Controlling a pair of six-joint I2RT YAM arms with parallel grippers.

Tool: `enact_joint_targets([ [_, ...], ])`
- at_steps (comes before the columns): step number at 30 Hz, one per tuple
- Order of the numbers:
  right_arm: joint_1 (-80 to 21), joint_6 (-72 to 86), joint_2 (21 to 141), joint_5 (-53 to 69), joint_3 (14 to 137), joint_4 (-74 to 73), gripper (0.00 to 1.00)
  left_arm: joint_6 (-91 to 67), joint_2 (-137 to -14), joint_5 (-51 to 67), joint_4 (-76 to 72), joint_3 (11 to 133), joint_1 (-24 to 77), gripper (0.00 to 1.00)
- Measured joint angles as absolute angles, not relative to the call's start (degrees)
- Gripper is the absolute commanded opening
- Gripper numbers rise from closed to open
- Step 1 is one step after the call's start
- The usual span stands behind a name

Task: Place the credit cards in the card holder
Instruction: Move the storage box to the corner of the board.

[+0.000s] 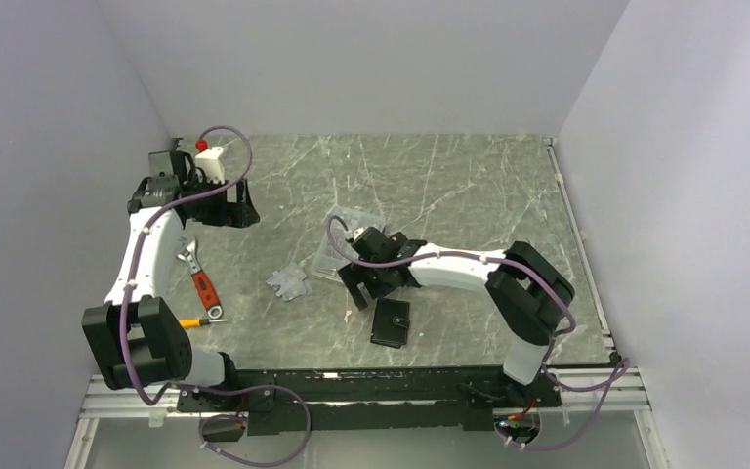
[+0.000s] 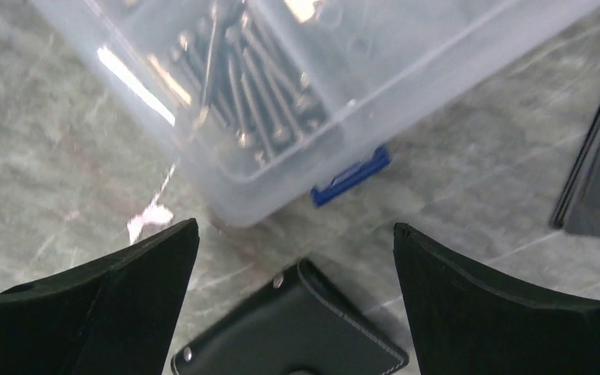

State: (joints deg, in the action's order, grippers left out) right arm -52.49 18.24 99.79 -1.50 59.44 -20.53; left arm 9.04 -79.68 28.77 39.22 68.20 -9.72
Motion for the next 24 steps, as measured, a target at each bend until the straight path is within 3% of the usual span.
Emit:
enact_joint_targets([
  [9, -47.16, 12.56, 107.85, -0.84, 72.01, -21.50, 0.90, 10.07, -77.19, 29.78, 41.12, 68.71, -11.29, 0.99],
  [24, -44.91, 6.76, 127.33, 1.17, 97.73, -23.49, 0.92, 11.77, -74.91, 29.43, 41.36, 66.96, -11.66, 0.99],
])
